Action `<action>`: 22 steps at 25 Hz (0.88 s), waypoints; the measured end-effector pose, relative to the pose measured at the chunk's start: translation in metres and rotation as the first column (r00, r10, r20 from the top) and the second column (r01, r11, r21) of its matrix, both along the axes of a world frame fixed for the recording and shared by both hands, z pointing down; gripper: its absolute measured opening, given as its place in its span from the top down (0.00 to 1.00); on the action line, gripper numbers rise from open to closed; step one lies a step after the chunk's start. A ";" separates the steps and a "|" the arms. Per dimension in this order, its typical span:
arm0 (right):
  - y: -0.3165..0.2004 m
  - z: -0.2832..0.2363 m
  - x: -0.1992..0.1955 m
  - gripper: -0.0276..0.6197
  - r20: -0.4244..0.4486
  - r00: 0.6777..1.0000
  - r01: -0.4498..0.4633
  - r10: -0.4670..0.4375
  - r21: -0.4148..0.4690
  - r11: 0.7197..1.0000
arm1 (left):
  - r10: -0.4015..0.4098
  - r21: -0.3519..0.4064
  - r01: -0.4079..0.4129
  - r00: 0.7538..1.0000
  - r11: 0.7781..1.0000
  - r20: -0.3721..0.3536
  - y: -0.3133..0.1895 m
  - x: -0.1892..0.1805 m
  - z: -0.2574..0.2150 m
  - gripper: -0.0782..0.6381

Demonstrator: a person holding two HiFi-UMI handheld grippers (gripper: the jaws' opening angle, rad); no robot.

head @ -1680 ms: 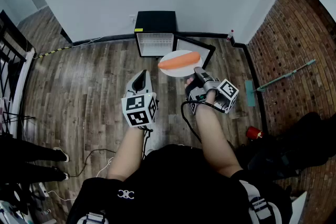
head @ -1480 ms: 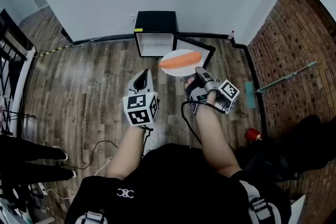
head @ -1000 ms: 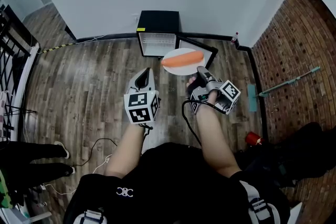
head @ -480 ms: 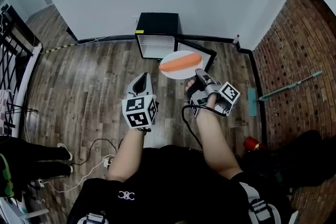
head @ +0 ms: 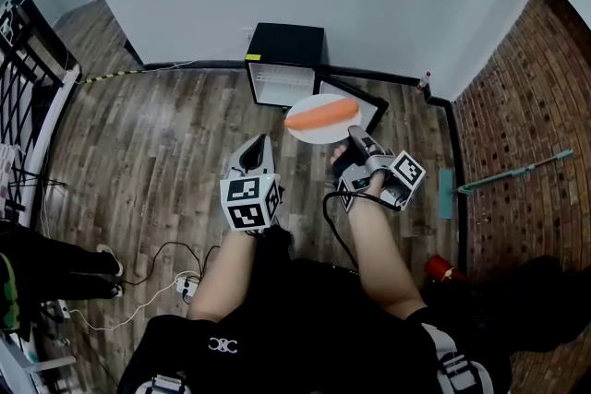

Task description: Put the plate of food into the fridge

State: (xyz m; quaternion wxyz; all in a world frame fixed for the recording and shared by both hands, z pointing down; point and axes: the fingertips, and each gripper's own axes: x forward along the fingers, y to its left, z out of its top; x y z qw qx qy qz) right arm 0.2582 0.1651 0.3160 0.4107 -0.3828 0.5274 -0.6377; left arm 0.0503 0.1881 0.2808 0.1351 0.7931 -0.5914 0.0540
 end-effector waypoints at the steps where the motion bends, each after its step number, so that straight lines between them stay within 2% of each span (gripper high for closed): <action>1: -0.006 0.002 -0.001 0.91 0.000 1.000 0.003 -0.003 -0.002 1.000 | 0.003 0.001 -0.003 1.000 1.000 -0.001 -0.006 0.000 0.002 0.90; 10: -0.095 0.006 -0.022 0.91 0.004 1.000 0.006 -0.006 0.002 1.000 | 0.022 -0.003 -0.022 0.999 1.000 -0.036 -0.100 -0.020 0.013 0.90; 22: -0.226 0.000 -0.072 0.91 -0.001 1.000 -0.013 0.013 -0.011 1.000 | 0.067 -0.005 -0.067 0.996 0.998 -0.059 -0.241 -0.071 0.000 0.90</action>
